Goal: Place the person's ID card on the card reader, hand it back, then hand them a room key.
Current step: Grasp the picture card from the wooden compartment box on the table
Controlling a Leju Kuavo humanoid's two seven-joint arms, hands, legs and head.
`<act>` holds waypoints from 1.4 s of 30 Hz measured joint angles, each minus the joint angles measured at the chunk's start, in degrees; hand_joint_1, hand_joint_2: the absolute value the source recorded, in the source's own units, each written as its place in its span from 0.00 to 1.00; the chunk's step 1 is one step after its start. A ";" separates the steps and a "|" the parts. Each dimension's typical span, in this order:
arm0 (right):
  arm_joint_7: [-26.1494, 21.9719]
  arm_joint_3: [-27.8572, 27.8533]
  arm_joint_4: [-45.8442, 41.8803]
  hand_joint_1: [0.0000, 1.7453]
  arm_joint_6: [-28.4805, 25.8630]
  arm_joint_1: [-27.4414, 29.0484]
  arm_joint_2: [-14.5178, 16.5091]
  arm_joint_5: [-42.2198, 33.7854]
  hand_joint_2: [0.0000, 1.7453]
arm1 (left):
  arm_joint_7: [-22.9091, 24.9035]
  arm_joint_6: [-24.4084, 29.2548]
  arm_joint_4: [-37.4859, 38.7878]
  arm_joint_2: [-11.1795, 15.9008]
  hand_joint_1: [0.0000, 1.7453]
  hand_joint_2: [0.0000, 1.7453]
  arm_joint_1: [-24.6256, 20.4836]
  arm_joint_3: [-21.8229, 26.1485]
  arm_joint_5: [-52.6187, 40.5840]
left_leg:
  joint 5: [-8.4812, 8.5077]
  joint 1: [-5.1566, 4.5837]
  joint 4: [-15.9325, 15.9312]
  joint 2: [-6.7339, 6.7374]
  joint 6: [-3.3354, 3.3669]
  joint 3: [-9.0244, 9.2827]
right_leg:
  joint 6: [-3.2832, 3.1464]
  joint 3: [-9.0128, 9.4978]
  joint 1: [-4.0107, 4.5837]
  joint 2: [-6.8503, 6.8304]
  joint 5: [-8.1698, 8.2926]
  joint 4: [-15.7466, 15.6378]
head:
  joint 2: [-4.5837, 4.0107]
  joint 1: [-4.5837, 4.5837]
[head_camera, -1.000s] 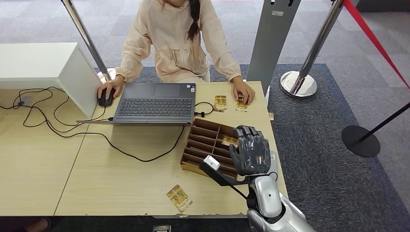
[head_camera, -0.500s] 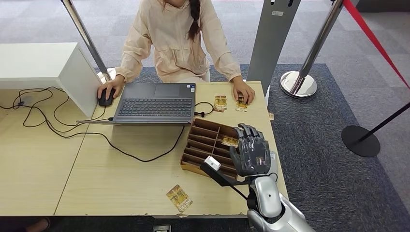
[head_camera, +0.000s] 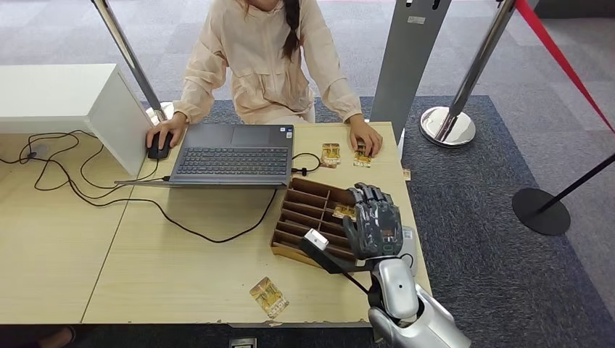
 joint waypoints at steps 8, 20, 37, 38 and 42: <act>-0.17 0.27 1.30 0.35 0.12 -0.75 0.60 -1.01 1.00 | -0.24 -0.07 -0.12 0.10 0.00 0.00 0.08 0.00 0.00 | 0.00 0.00 0.00 0.00 0.00 0.00 | 0.00 0.00 0.00 0.00 0.00 0.00 | 0.00 0.00; -0.33 0.60 2.63 0.30 -1.56 -0.72 1.11 -2.55 1.00 | -1.02 3.47 -0.26 -0.72 0.00 0.00 0.32 0.02 0.71 | 0.00 0.00 0.01 0.00 0.00 0.00 | 0.00 -0.02 0.00 0.00 0.00 -0.01 | 0.00 0.00; -1.15 1.19 4.90 0.30 -4.22 0.17 2.02 -3.18 1.00 | -1.57 5.03 -0.24 -1.27 0.00 0.00 0.21 0.02 1.40 | 0.00 0.05 0.01 0.01 0.00 -0.02 | 0.00 -0.02 0.04 0.00 0.00 -0.01 | 0.00 -0.01; -1.19 1.22 4.98 0.30 -4.21 0.17 2.09 -3.19 1.00 | -1.57 5.04 -0.24 -1.27 0.00 0.00 0.21 0.02 1.43 | 0.00 0.05 0.01 0.01 0.00 -0.03 | 0.00 -0.02 0.04 0.00 0.00 0.00 | 0.00 -0.01; -1.27 1.36 5.19 0.31 -4.12 0.14 2.39 -3.19 1.00 | -1.59 5.10 -0.24 -1.27 0.00 0.00 0.20 0.02 1.56 | 0.00 0.05 0.01 0.01 0.00 -0.03 | 0.00 -0.02 0.04 0.00 0.00 -0.01 | 0.00 0.00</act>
